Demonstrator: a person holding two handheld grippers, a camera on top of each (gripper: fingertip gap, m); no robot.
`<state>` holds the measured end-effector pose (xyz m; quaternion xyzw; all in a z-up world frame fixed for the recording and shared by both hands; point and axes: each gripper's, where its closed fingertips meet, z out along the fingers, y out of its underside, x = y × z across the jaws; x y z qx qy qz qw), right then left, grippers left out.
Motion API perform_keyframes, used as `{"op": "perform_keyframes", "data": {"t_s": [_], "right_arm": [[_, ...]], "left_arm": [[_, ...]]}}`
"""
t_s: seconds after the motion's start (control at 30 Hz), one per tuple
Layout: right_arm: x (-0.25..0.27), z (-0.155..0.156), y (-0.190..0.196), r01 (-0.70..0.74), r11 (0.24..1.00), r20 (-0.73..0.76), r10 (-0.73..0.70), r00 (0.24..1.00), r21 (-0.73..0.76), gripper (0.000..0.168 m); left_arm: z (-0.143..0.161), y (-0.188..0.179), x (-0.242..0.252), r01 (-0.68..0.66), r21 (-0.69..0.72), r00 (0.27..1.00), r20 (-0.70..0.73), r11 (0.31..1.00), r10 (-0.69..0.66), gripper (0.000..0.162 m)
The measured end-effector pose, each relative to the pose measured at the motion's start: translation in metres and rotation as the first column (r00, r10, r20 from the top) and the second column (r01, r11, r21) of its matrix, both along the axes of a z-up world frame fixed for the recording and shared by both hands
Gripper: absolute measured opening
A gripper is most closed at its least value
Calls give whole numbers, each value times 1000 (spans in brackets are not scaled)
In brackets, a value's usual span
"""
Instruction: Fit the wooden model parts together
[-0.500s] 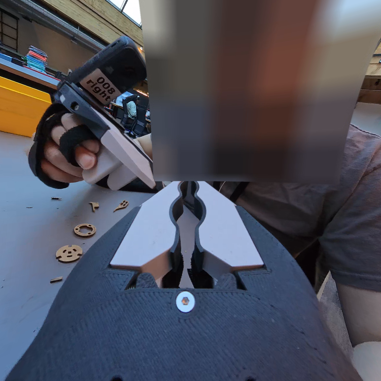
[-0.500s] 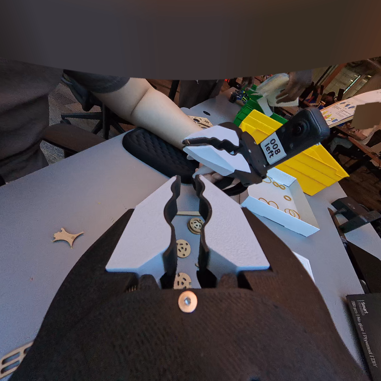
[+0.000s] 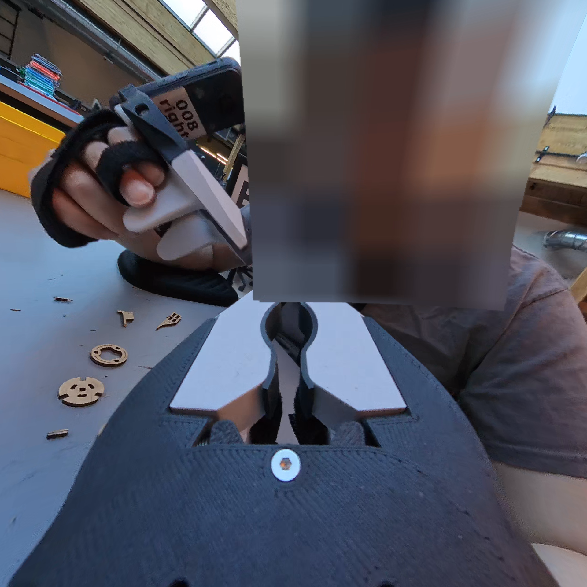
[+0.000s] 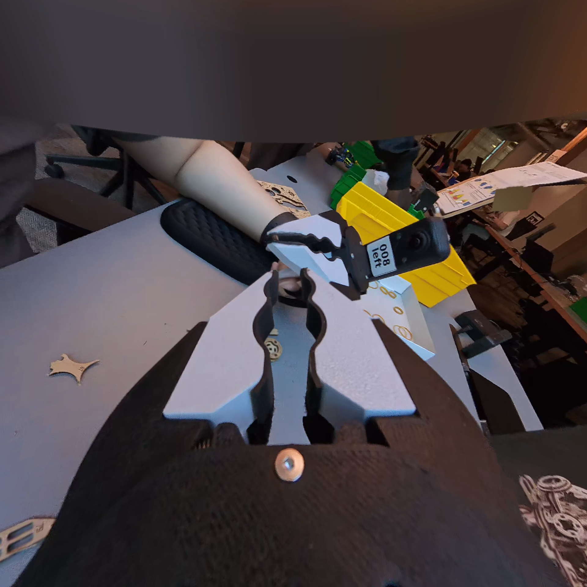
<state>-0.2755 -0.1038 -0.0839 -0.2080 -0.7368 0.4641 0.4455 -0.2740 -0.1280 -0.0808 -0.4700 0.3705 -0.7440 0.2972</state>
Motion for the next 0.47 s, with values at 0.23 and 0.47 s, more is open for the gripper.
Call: {"op": "perform_keyframes", "data": {"t_s": [0.23, 0.47], "right_arm": [[6, 8, 37, 53, 991, -22, -56, 998, -127, 10], [0, -13, 37, 65, 990, 11, -64, 998, -128, 10]], "left_arm": [[-1, 12, -5, -4, -114, 1000, -6, 993, 3, 0], [-8, 15, -3, 19, -179, 999, -43, 984, -27, 0]]}}
